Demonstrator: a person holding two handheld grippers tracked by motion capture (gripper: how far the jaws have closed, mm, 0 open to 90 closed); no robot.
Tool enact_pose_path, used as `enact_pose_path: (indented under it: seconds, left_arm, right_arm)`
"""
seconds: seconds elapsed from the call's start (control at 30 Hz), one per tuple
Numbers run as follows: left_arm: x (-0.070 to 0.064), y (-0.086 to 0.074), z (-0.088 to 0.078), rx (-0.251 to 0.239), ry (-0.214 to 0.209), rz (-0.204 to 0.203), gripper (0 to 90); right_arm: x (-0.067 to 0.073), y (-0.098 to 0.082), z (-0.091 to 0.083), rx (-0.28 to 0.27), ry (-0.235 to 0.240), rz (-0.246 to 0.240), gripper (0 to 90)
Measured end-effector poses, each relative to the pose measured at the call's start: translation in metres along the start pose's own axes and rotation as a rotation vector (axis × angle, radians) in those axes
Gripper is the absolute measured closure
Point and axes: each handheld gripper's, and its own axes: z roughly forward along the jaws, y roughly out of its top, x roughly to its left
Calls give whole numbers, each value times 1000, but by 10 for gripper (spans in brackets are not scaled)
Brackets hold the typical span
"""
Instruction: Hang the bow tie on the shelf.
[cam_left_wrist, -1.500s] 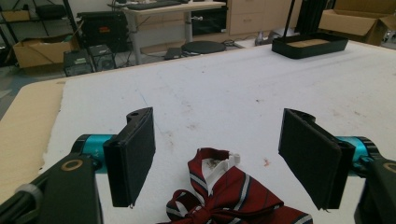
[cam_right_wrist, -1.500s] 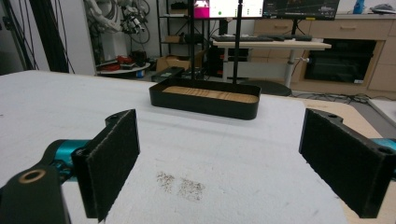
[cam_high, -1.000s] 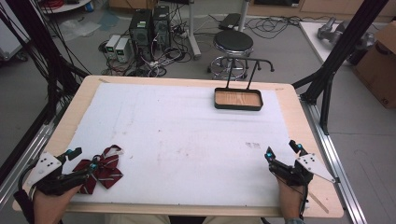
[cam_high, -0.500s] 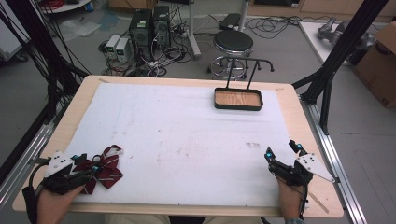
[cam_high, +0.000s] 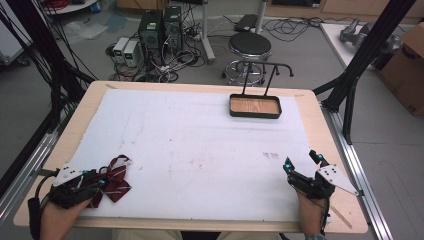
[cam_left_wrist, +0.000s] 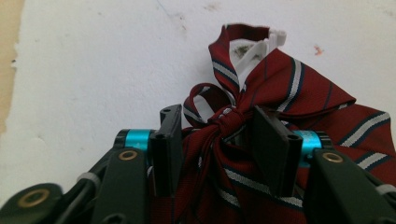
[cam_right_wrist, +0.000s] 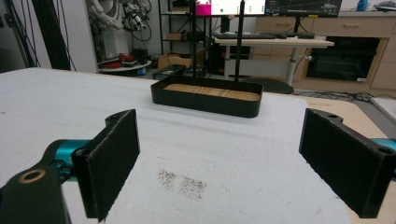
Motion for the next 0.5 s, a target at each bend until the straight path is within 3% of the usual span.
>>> enact_pose_path:
  seconds: [0.33, 0.5]
  left_arm:
    - [1, -3, 2, -4, -34, -2, 591]
    - [1, -4, 4, -16, -66, 14, 697]
  right_arm:
    - [0, 0, 0, 3, -2, -3, 112]
    - [0, 0, 0, 6, -2, -2, 112]
